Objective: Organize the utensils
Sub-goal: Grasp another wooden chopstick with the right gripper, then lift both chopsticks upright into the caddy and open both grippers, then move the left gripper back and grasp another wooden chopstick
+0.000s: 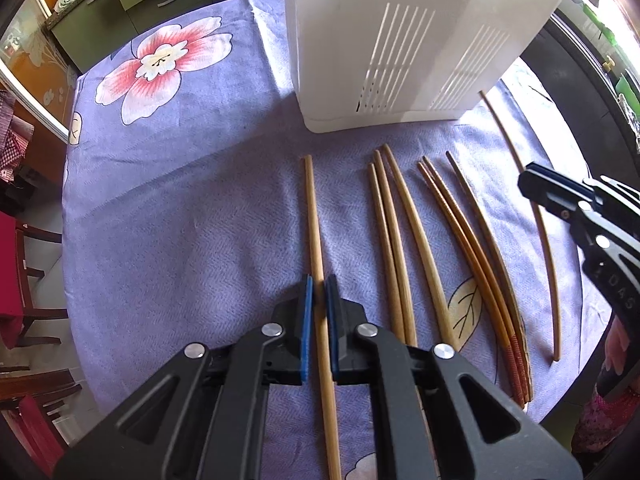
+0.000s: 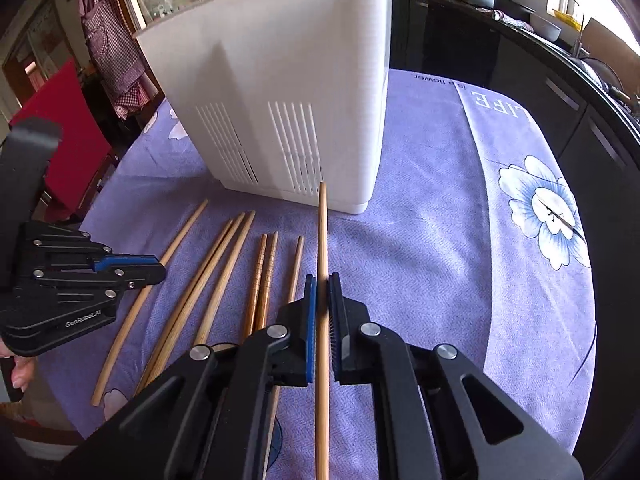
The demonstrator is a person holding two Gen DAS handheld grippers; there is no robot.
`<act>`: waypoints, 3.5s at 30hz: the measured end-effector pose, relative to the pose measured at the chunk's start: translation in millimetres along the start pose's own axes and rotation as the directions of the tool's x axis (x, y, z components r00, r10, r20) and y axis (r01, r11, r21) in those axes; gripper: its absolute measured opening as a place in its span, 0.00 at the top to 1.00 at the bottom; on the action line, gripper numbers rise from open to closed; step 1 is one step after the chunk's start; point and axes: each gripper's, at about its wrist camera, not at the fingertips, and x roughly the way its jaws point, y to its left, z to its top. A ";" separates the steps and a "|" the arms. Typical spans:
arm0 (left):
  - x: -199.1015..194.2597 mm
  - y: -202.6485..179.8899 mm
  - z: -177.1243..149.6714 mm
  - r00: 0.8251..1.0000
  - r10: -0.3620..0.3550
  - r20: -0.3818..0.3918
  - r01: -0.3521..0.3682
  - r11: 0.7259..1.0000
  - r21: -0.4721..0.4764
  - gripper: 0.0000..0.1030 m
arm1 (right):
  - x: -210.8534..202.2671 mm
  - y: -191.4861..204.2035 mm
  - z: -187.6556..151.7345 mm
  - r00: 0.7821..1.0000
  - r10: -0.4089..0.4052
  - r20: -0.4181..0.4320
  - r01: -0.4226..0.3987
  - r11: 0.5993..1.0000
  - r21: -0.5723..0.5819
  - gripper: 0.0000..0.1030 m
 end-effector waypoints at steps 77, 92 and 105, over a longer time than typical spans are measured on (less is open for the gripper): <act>-234.8 -18.7 102.3 0.853 -0.018 0.521 -0.008 0.999 0.047 0.94 | -200.8 -16.1 170.6 0.844 0.033 0.535 -0.074 0.996 0.055 0.93; -192.3 -5.8 81.7 0.890 -0.003 0.455 -0.013 0.999 0.033 0.50 | -107.2 -4.2 151.2 0.920 0.033 0.390 -0.055 0.998 0.044 0.93; -159.0 2.0 21.7 0.940 -0.047 0.336 0.042 0.999 0.022 0.43 | -158.4 -19.8 73.1 0.896 0.023 0.443 -0.058 0.996 0.066 0.71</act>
